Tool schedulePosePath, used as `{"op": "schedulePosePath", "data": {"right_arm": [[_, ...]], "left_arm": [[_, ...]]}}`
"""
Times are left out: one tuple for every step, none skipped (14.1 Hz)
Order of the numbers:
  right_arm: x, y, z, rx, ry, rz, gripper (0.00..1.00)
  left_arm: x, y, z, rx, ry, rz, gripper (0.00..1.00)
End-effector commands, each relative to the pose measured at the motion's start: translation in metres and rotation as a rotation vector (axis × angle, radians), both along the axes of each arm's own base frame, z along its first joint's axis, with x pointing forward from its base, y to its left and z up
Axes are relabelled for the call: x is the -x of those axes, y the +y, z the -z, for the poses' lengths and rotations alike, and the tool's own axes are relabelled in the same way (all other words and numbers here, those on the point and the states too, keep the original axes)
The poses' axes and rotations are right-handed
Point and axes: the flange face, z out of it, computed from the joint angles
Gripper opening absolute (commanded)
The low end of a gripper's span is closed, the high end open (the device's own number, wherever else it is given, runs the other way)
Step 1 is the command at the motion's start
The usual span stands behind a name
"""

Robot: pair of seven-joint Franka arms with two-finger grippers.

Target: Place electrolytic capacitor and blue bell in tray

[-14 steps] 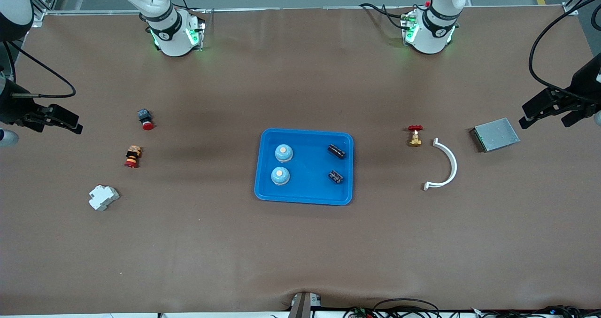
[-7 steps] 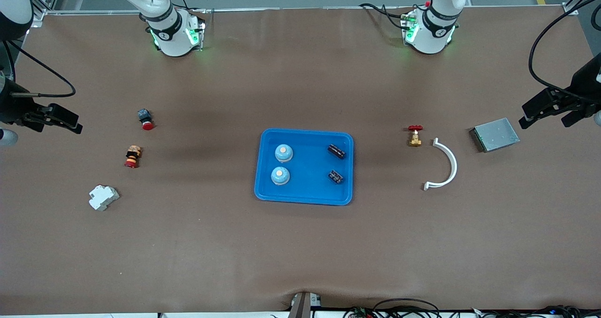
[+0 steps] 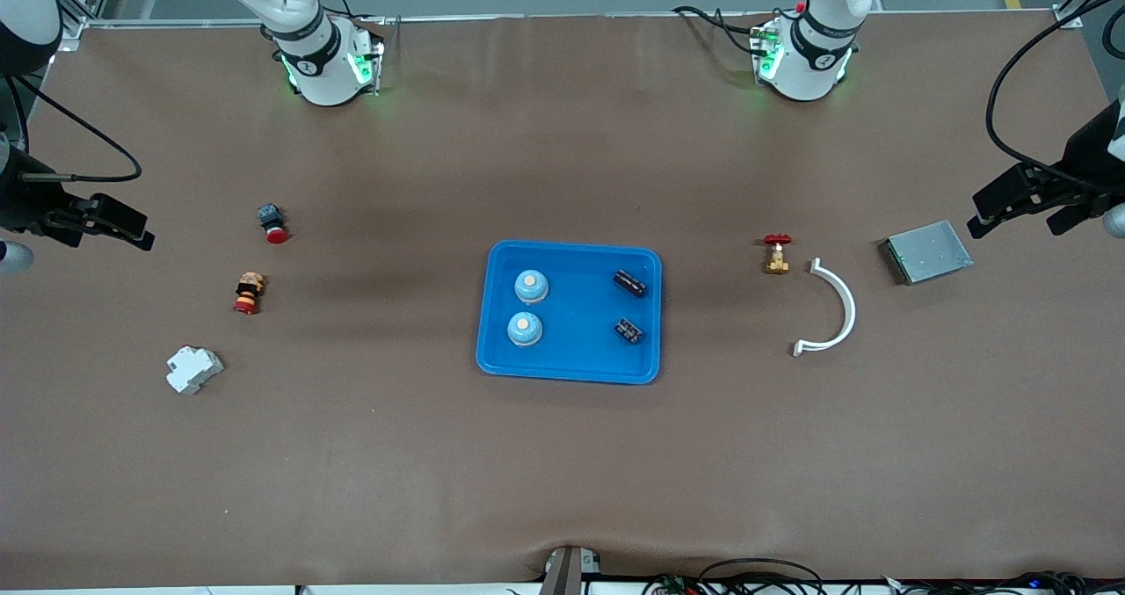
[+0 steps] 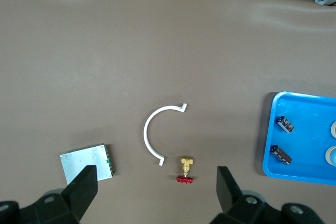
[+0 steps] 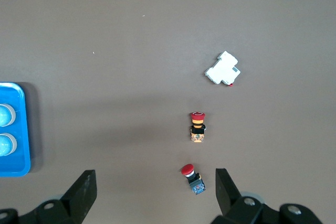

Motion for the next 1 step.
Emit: {"op": "schedulePosePath", "data": {"right_arm": [[0.0061,0.0028,-0.01,-0.011,-0.015,0.008,1.0]], "left_arm": [[0.0013,-0.0014,-0.0012,-0.024,0.009,0.019,1.0]]}}
